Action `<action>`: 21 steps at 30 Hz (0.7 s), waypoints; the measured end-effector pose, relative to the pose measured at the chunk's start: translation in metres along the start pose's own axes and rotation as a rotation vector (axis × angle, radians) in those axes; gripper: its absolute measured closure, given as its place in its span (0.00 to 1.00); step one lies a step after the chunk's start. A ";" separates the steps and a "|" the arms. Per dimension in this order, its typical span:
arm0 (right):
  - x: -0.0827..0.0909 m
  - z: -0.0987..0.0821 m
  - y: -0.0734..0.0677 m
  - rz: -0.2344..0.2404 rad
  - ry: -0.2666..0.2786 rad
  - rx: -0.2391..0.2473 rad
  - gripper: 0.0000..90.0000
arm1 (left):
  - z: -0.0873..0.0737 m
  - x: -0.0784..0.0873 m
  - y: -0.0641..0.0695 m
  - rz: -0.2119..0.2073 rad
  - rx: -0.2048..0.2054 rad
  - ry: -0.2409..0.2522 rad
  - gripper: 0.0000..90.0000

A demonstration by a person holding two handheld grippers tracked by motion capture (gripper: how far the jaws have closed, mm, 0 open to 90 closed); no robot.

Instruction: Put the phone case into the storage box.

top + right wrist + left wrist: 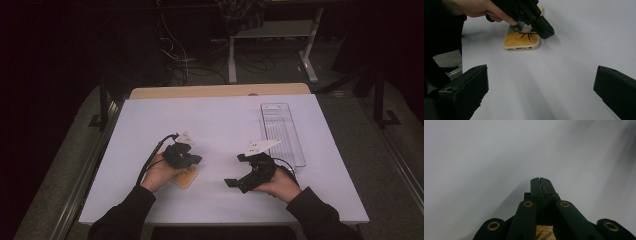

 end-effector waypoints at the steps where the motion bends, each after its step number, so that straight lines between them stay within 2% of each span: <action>1: 0.000 0.000 0.000 0.004 0.005 -0.002 0.00 | -0.001 -0.001 0.000 0.002 -0.008 -0.011 1.00; 7: 0.000 0.000 0.001 0.004 0.006 -0.003 0.00 | -0.004 -0.004 0.006 -0.009 -0.009 -0.030 1.00; 12: 0.000 0.000 0.000 0.006 0.003 -0.004 0.00 | -0.008 -0.002 0.009 -0.015 0.007 -0.029 1.00; 13: 0.000 0.000 0.000 0.006 0.001 -0.003 0.00 | -0.010 0.000 0.009 -0.016 -0.011 -0.049 1.00; 15: 0.000 0.000 0.000 0.007 0.003 -0.004 0.00 | -0.013 0.001 0.011 -0.026 -0.001 -0.047 1.00; 16: 0.000 0.000 0.000 0.007 0.004 -0.006 0.00 | -0.015 0.004 0.012 -0.028 -0.011 -0.062 1.00; 17: 0.000 0.000 0.000 0.007 0.005 -0.006 0.00 | -0.016 0.003 0.014 -0.031 -0.002 -0.045 1.00; 18: 0.000 0.000 0.000 0.007 0.005 -0.006 0.00 | -0.018 0.006 0.015 -0.034 -0.012 -0.065 1.00; 21: 0.000 0.000 0.001 0.009 0.005 0.000 0.00 | -0.023 0.010 0.018 -0.040 -0.021 -0.077 1.00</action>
Point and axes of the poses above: each handheld gripper's, and its own axes: x roughly backward along the jaws, z roughly out of its top, y roughly to its right, the point moved 6 cm from there along -x, roughly forward along the jaws, and after that the axes turned 3 degrees about -z, right-handed, at the moved point
